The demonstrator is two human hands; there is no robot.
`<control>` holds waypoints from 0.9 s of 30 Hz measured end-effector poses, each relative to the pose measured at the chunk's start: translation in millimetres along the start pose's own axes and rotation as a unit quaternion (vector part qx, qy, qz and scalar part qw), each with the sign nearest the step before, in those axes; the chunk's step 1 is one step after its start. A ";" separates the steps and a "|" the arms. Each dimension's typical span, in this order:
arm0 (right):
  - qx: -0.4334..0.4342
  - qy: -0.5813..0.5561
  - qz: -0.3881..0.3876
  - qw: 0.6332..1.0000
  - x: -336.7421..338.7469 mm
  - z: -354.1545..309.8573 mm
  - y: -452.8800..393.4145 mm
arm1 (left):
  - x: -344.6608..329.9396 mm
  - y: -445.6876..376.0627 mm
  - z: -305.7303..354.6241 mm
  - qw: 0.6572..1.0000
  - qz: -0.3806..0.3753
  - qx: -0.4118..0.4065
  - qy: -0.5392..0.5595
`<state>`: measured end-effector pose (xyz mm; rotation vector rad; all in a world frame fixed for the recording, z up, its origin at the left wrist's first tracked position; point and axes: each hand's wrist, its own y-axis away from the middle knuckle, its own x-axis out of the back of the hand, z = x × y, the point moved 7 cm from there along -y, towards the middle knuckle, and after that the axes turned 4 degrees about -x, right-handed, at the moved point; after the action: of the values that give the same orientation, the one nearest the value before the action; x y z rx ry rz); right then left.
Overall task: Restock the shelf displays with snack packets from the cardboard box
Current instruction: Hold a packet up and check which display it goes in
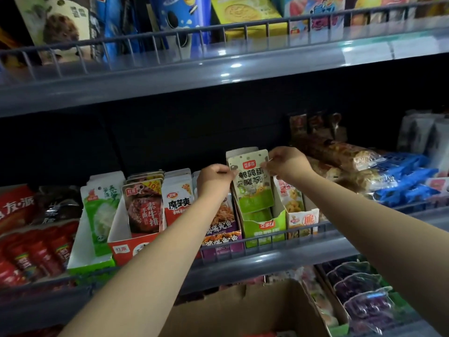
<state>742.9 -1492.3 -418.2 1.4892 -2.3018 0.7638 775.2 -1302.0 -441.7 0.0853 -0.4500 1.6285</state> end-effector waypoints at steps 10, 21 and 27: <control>-0.031 0.129 0.003 0.991 -26.4 33.0 -14.3 | -14.4 -12.4 -20.4 0.996 0.006 -0.028 -0.087; -0.027 0.025 0.038 0.999 -14.9 31.4 4.8 | -13.9 2.5 -21.0 0.996 0.005 -0.050 -0.068; -0.009 -0.011 0.050 0.999 -11.3 15.9 48.1 | -0.7 41.8 -9.4 0.994 0.000 -0.088 -0.060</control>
<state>704.7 -1477.5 -450.0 1.3899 -2.4098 0.7528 736.7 -1301.2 -460.4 0.0508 -0.6849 1.5828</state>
